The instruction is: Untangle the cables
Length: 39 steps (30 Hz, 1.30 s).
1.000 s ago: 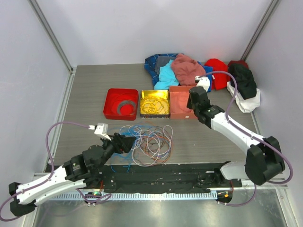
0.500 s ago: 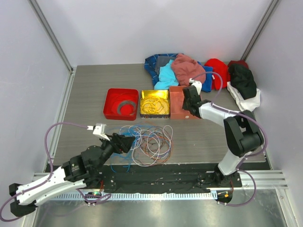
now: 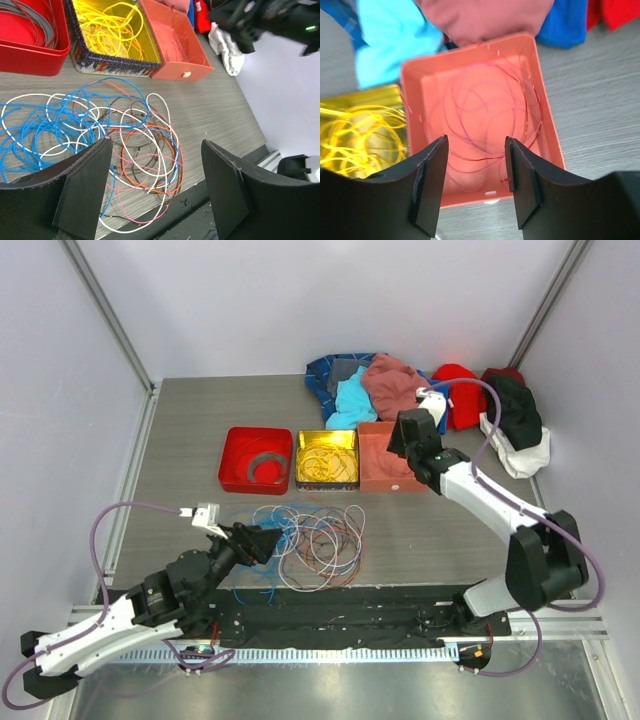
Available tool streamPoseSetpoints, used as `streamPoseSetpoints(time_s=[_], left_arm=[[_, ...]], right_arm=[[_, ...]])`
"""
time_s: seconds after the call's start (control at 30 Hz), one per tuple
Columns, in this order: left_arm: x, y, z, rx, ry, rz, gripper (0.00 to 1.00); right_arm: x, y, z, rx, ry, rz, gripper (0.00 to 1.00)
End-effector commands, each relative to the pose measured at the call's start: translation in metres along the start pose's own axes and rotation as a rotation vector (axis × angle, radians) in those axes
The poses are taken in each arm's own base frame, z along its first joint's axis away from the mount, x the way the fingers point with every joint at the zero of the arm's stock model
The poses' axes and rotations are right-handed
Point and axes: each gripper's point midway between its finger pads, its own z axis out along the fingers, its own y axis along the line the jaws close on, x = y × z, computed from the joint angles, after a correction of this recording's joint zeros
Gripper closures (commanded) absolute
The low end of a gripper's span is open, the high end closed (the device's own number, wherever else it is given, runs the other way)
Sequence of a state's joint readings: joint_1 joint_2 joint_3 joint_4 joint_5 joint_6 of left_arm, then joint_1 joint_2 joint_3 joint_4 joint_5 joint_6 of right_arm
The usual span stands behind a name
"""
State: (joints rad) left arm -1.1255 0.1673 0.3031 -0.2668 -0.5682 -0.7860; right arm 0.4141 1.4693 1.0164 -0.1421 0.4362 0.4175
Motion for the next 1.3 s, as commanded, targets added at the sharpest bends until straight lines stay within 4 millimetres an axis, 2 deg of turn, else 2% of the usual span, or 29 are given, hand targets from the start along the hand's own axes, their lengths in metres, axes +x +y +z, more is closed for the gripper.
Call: streamPoseSetpoints(time_s=[0.0, 0.13, 0.2, 0.23, 0.3, 0.4, 0.5, 0.6, 0.63, 0.67, 0.7, 0.73, 0.77, 0.8, 0.83, 0.87, 0.9, 0.93, 0.97, 1.0, 1.07, 1.1, 1.17, 1.2, 1.27], left_arm=[[0.000, -0.004, 0.005, 0.000, -0.006, -0.008, 0.23], [0.003, -0.006, 0.008, 0.004, 0.004, -0.005, 0.23], [0.004, -0.008, 0.010, 0.010, 0.007, -0.005, 0.23], [0.005, -0.009, 0.010, 0.012, 0.009, -0.006, 0.23], [0.006, -0.009, 0.011, 0.008, 0.013, -0.001, 0.23], [0.005, -0.010, 0.012, 0.007, 0.016, 0.001, 0.23], [0.005, -0.009, 0.012, 0.002, 0.011, 0.001, 0.23], [0.003, -0.005, 0.011, -0.014, 0.005, 0.005, 0.23], [0.002, -0.004, 0.009, -0.015, 0.006, 0.012, 0.23], [0.001, -0.003, 0.009, -0.020, 0.001, 0.014, 0.23], [0.000, -0.002, 0.008, -0.026, 0.000, 0.018, 0.23], [-0.002, -0.001, 0.007, -0.028, -0.006, 0.017, 0.23], [-0.002, 0.002, 0.006, -0.041, -0.006, 0.024, 0.23], [-0.002, 0.003, 0.005, -0.044, -0.005, 0.026, 0.23], [-0.002, 0.005, 0.005, -0.048, -0.007, 0.025, 0.23], [-0.003, 0.005, 0.004, -0.046, -0.010, 0.023, 0.23], [-0.002, 0.004, 0.004, -0.043, -0.009, 0.022, 0.23], [-0.001, 0.005, 0.004, -0.043, -0.008, 0.021, 0.23], [0.000, 0.006, 0.005, -0.046, -0.005, 0.021, 0.23], [0.001, 0.005, 0.005, -0.045, -0.004, 0.016, 0.23], [0.004, 0.007, 0.007, -0.052, 0.001, 0.014, 0.23], [0.004, 0.006, 0.008, -0.050, 0.001, 0.011, 0.23], [0.007, 0.005, 0.009, -0.051, 0.011, 0.009, 0.23], [0.008, 0.003, 0.010, -0.042, 0.015, 0.004, 0.23], [0.010, 0.001, 0.010, -0.037, 0.028, 0.003, 0.23]], right_arm=[[-0.022, -0.011, -0.025, 0.027, -0.066, 0.018, 0.44], [-0.026, -0.007, -0.031, -0.010, -0.086, 0.017, 0.44], [-0.020, 0.002, -0.022, -0.035, -0.062, -0.014, 0.43], [-0.027, 0.008, -0.020, -0.050, -0.066, -0.018, 0.43], [-0.017, 0.015, -0.004, -0.046, -0.026, -0.041, 0.43], [-0.025, 0.028, 0.011, -0.062, -0.038, -0.036, 0.43], [-0.019, 0.047, 0.038, -0.083, 0.002, -0.041, 0.44], [-0.013, 0.059, 0.047, -0.114, 0.027, -0.023, 0.46], [-0.011, 0.062, 0.044, -0.122, 0.025, -0.017, 0.47], [-0.012, 0.065, 0.040, -0.136, 0.015, -0.009, 0.50], [-0.003, 0.064, 0.036, -0.148, 0.011, -0.009, 0.50], [-0.017, 0.067, 0.017, -0.182, -0.036, 0.004, 0.50], [-0.011, 0.079, 0.003, -0.223, -0.042, -0.014, 0.49], [-0.016, 0.085, -0.009, -0.259, -0.075, -0.016, 0.49], [-0.001, 0.086, -0.019, -0.282, -0.054, -0.038, 0.49], [-0.004, 0.098, -0.043, -0.345, -0.072, -0.043, 0.48], [0.009, 0.107, -0.057, -0.403, -0.042, -0.054, 0.48], [0.030, 0.107, -0.065, -0.421, -0.006, -0.071, 0.48], [0.036, 0.108, -0.079, -0.446, 0.009, -0.080, 0.48], [0.065, 0.115, -0.093, -0.479, 0.055, -0.108, 0.48], [0.086, 0.117, -0.108, -0.501, 0.083, -0.124, 0.48], [0.104, 0.119, -0.120, -0.528, 0.114, -0.123, 0.48], [0.122, 0.124, -0.133, -0.561, 0.139, -0.129, 0.49], [0.138, 0.128, -0.147, -0.591, 0.153, -0.157, 0.49], [0.149, 0.131, -0.159, -0.610, 0.160, -0.174, 0.48]])
